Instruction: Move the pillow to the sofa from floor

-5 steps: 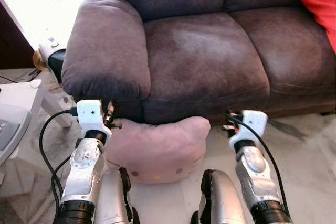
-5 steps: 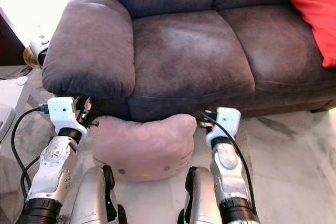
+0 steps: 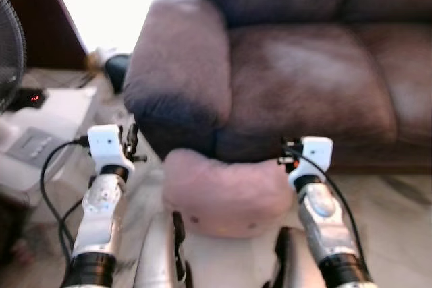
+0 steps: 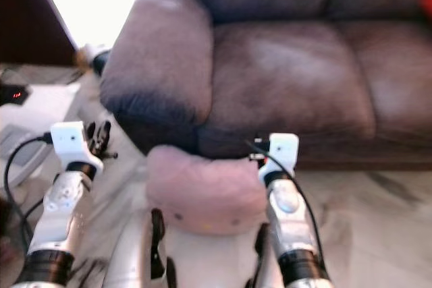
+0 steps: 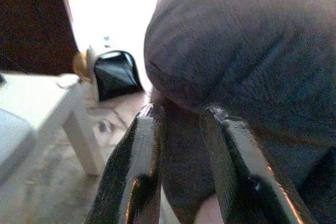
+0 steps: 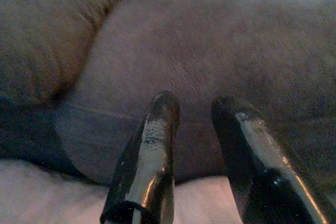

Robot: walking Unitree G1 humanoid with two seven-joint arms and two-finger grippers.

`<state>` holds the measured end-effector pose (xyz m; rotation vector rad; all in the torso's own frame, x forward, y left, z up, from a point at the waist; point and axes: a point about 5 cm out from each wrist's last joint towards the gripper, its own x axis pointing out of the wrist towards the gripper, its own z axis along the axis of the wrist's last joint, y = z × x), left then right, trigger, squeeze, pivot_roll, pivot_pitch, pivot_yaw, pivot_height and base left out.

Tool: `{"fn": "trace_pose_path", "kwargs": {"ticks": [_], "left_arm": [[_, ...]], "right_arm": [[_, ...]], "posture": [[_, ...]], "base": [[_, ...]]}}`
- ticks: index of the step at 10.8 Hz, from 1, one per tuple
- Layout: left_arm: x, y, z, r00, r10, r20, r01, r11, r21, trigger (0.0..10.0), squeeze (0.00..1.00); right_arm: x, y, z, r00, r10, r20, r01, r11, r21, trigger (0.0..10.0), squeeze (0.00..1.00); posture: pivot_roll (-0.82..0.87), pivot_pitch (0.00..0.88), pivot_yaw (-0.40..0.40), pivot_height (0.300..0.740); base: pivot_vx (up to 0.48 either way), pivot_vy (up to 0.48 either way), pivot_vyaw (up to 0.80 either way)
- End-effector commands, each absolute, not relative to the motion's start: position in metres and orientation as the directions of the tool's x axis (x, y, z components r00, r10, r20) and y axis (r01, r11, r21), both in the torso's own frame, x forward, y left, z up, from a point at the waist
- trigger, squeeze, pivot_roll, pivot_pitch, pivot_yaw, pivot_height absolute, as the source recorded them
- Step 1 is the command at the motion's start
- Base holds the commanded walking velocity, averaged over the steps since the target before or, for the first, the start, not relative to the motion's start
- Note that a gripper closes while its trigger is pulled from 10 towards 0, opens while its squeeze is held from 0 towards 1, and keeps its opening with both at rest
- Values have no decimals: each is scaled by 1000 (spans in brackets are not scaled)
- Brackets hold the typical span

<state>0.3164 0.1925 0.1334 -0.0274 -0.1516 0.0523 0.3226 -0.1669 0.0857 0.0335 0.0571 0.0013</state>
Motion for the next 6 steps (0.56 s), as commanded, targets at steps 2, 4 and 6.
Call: {"fn": "trace_pose_path", "kwargs": {"ticks": [2, 4, 6], "left_arm": [[317, 191, 128, 990, 50, 134, -46, 999, -28, 10000, 0], [317, 190, 127, 991, 42, 131, -39, 999, -25, 10000, 0], [318, 189, 127, 991, 40, 131, -37, 999, -24, 10000, 0]], "right_arm": [[319, -169, 77, 996, -7, -94, 11, 999, 42, 10000, 0], [318, -170, 77, 996, -11, -93, 15, 999, 47, 10000, 0], [318, -172, 74, 994, -20, -109, 24, 999, 31, 10000, 0]], "posture": [[114, 168, -9, 523], [112, 162, -7, 523], [110, 152, -8, 523]], "base": [[0, 0, 0], [0, 0, 0], [0, 0, 0]]}}
